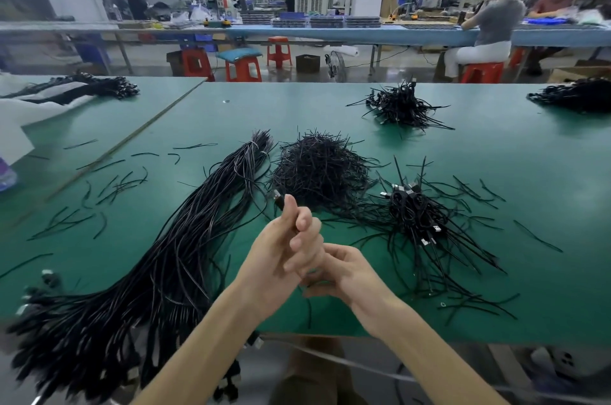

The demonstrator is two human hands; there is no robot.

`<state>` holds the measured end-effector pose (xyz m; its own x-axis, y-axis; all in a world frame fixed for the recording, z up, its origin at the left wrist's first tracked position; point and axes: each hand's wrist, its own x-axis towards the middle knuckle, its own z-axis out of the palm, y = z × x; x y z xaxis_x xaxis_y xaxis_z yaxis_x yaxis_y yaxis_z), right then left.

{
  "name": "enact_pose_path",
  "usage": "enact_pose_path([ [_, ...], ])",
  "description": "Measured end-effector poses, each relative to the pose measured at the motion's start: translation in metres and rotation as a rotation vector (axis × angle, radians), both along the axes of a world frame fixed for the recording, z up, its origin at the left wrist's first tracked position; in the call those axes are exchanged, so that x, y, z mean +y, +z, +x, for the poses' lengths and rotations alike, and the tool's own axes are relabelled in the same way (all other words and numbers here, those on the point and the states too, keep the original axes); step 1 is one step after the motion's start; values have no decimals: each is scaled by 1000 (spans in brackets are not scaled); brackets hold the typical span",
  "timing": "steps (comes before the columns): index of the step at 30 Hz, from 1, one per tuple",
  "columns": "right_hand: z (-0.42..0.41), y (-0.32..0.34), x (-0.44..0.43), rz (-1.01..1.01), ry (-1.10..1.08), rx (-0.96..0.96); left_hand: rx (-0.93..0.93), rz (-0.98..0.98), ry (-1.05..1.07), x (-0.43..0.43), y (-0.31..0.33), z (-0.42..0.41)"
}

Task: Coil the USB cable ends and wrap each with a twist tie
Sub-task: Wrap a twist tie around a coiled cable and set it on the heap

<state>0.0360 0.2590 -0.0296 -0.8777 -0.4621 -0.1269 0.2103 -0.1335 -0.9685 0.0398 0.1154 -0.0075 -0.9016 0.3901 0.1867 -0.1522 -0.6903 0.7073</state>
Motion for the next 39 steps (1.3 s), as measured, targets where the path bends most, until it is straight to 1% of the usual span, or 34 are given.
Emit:
enact_pose_path([
  [2,-2,3,-3,52,57,7,-10,16,-68,5,1,9],
  [4,-12,6,-10,44,79,-53,-23,14,-109,12,-2,20],
  [8,-47,8,-37,9,-2,-225,-43,-22,-148,13,-10,32],
  [10,-55,8,-50,38,-25,-264,-89,-10,-133,6,-10,28],
  [12,-53,7,-57,118,-9,-149,-144,22,-52,-6,-8,19],
  [14,-41,7,-57,234,8,18,-173,99,5,-21,-6,8],
  [15,-35,8,-55,268,20,69,-178,145,13,-30,-5,3],
  [16,-29,7,-51,275,42,87,-180,175,16,-37,-4,-2],
  [19,-9,11,-38,267,171,22,-184,228,-9,-53,-6,-10],
  [20,-3,13,-34,278,176,19,-181,242,-22,-54,-7,-12],
  [22,2,15,-28,284,82,23,-183,240,-18,-54,-9,-15],
  [25,2,23,-12,205,-93,25,-187,211,10,-54,-10,-16],
  [27,7,27,2,166,-77,51,-189,215,21,-55,-12,-16],
  [30,22,24,22,215,8,156,-236,227,120,-61,-13,-19],
  [32,28,18,30,274,-20,220,-257,219,175,-64,-12,-21],
  [33,27,14,32,337,-58,257,-251,213,178,-63,-12,-21],
  [35,26,6,35,529,-107,370,-225,193,159,-59,-10,-20],
  [36,25,3,34,598,-98,434,-205,180,146,-56,-9,-20],
  [39,27,-5,31,716,-19,592,-145,139,82,-51,-3,-17],
])
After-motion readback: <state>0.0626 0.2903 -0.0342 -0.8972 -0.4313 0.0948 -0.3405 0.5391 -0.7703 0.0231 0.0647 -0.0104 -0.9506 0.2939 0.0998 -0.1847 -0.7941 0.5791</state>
